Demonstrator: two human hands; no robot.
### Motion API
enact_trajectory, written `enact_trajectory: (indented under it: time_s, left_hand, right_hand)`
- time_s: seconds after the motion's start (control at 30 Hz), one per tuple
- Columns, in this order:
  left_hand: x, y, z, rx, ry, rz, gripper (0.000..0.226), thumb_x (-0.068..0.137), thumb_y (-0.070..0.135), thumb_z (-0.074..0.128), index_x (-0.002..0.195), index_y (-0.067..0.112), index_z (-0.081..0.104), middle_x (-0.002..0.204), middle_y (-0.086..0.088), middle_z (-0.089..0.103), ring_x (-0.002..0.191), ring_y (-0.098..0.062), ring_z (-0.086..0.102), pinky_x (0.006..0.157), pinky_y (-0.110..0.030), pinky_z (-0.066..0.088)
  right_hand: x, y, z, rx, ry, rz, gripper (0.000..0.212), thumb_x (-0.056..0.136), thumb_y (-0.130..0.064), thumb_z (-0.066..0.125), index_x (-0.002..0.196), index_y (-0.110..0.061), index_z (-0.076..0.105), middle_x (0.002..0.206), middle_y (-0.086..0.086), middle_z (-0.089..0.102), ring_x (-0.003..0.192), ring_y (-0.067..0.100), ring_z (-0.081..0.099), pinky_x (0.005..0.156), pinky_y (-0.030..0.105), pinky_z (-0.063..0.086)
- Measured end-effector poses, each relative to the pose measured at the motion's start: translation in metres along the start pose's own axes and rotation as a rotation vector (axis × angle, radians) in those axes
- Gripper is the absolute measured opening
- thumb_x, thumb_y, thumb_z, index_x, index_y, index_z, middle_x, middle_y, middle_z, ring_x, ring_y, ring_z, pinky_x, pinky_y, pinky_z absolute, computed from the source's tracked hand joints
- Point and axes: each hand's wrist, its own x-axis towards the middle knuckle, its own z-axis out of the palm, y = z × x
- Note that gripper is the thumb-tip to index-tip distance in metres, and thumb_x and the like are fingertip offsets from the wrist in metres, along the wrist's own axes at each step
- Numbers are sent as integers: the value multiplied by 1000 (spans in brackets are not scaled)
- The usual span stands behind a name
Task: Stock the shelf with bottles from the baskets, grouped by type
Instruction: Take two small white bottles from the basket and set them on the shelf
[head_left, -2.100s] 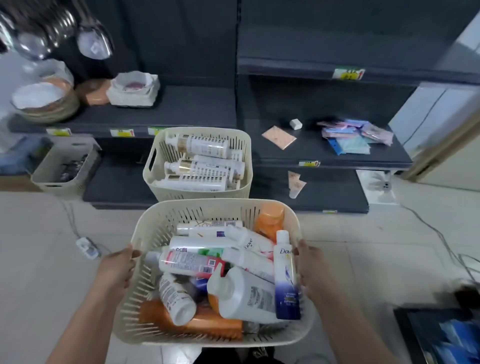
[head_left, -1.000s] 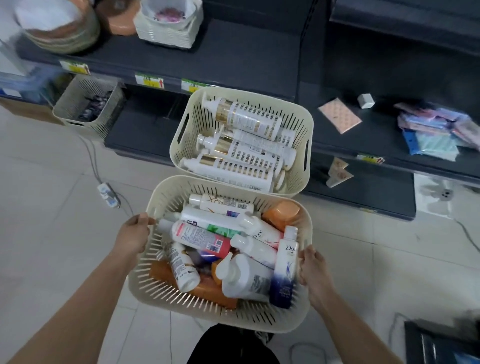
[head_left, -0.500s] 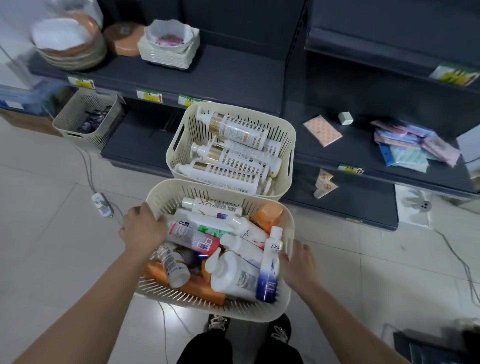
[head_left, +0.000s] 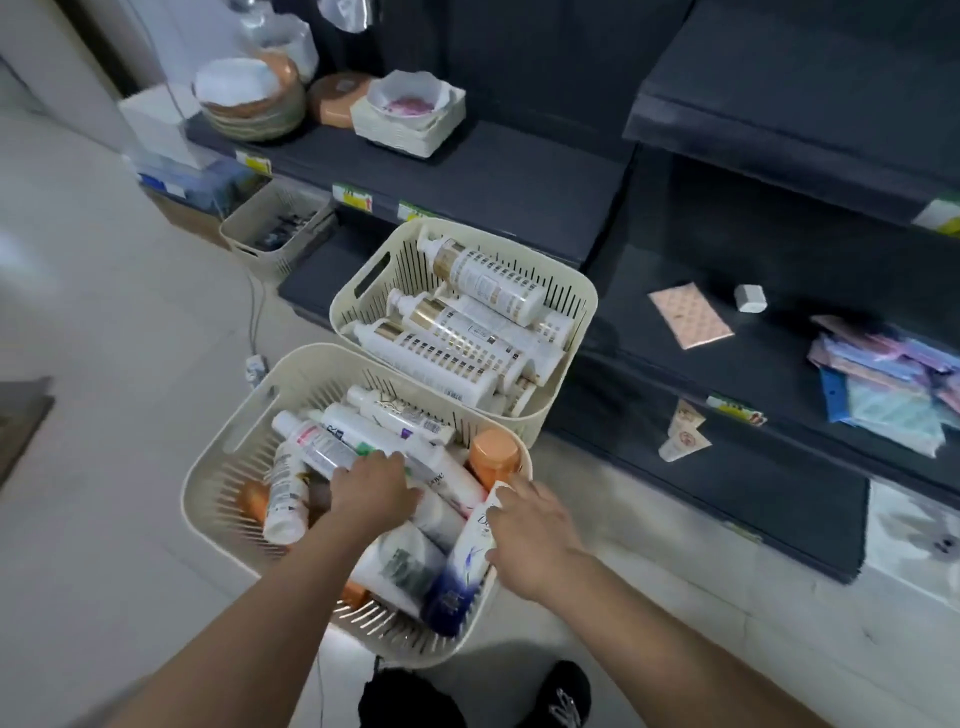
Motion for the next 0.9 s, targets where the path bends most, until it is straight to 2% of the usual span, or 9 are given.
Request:
enact_trajectory:
  time_s: [0.13,0.27,0.33,0.43,0.5,0.63,0.7,0.8,0.9]
  left_hand:
    - [-4,6,10,3,26,-89,37,90,40,53,118,15,52,116,-6,61,108,-25,58,87,-39,42]
    - [2,8,7,-33,11,-87,35,87,41,61,112,17,55,112,-4,60,106,-24,57,86,-39,41]
    - [6,4,5,-59,-18,-86,37,84,45,65,110,20,56,103,0,58,104,-23,56,88,-41,40]
    - [8,-4,5,-151,-47,-77,33,78,48,71,85,25,49,83,7,51,90,-20,53,85,-39,36]
    - [7,-7,3,-249,-45,-67,36,76,44,74,76,25,43,77,8,51,85,-19,51,82,-37,35]
    - [9,-10,1,-361,-49,-12,36,75,40,76,96,20,55,92,3,58,88,-19,52,81,-35,41]
    - [9,-10,-4,-431,-42,6,37,75,36,78,100,19,56,94,2,58,89,-18,53,79,-33,44]
    - [8,-9,-12,-517,-4,15,30,74,30,79,88,19,55,78,5,51,74,-14,48,61,-27,36]
    - [7,-10,-14,-596,12,18,33,74,33,80,74,24,48,69,5,46,63,-11,42,55,-28,30]
  right_hand:
    - [9,8,6,-20,-46,-137,41,95,-31,49,131,-12,56,140,9,46,138,29,28,117,39,13]
    - [26,9,5,-17,-143,-195,43,92,-27,51,133,-14,54,139,11,43,132,30,34,112,40,23]
    - [36,11,6,-35,-186,-201,44,91,-27,52,133,-15,53,136,10,47,130,30,38,107,41,27]
    - [49,11,5,-84,-222,-208,39,88,-25,54,127,-17,56,128,8,55,122,27,45,99,40,31]
    - [55,11,6,-147,-225,-227,38,89,-33,57,124,-18,58,125,6,55,119,25,45,98,41,29]
    - [61,5,2,-204,-281,-243,60,82,-54,64,127,-16,56,129,7,49,122,26,39,101,44,25]
    - [62,4,-6,-191,-305,-257,71,75,-62,69,125,-15,58,126,8,51,120,27,42,97,43,30]
    - [61,6,-17,-91,-314,-243,78,67,-64,75,122,-12,58,119,9,58,109,28,57,76,34,40]
    - [57,7,-18,-39,-328,-221,73,69,-61,76,119,-12,57,115,8,64,105,27,62,71,32,40]
